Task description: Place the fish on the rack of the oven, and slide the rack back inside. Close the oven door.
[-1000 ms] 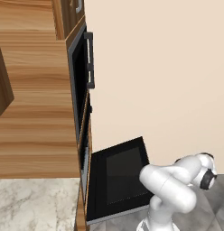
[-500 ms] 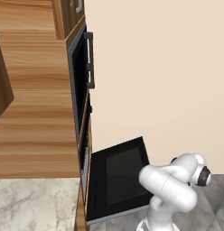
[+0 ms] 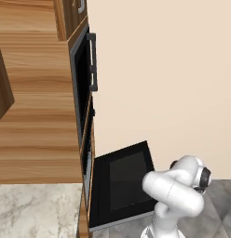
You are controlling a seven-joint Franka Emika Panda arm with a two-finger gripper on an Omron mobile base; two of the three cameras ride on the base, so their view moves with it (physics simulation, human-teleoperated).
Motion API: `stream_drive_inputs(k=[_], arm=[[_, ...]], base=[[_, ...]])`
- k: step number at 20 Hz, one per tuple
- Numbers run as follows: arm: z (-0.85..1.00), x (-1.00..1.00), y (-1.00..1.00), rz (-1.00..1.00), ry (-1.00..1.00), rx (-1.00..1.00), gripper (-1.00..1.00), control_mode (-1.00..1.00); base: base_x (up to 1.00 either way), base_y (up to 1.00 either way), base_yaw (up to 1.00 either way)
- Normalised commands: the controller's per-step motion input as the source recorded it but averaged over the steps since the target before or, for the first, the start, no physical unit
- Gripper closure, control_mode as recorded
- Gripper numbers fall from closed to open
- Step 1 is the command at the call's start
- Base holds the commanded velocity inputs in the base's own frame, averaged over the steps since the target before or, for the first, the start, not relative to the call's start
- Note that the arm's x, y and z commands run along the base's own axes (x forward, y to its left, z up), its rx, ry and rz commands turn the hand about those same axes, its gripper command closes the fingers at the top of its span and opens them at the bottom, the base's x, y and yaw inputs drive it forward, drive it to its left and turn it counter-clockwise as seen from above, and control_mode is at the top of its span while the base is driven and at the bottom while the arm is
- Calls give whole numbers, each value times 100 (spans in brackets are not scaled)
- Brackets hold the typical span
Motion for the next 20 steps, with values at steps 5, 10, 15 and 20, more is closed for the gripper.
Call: stream_drive_inputs(k=[5,10,15,20], arm=[[-44,27,13,0,3,0,-100,-100],[-50,48,32,0,7,0,-100,-100],[-73,61,49,0,6,0,-100,-100],[-67,52,60,0,0,0,-100,-100]], base=[[0,0,0],[0,0,0],[0,0,0],[0,0,0]])
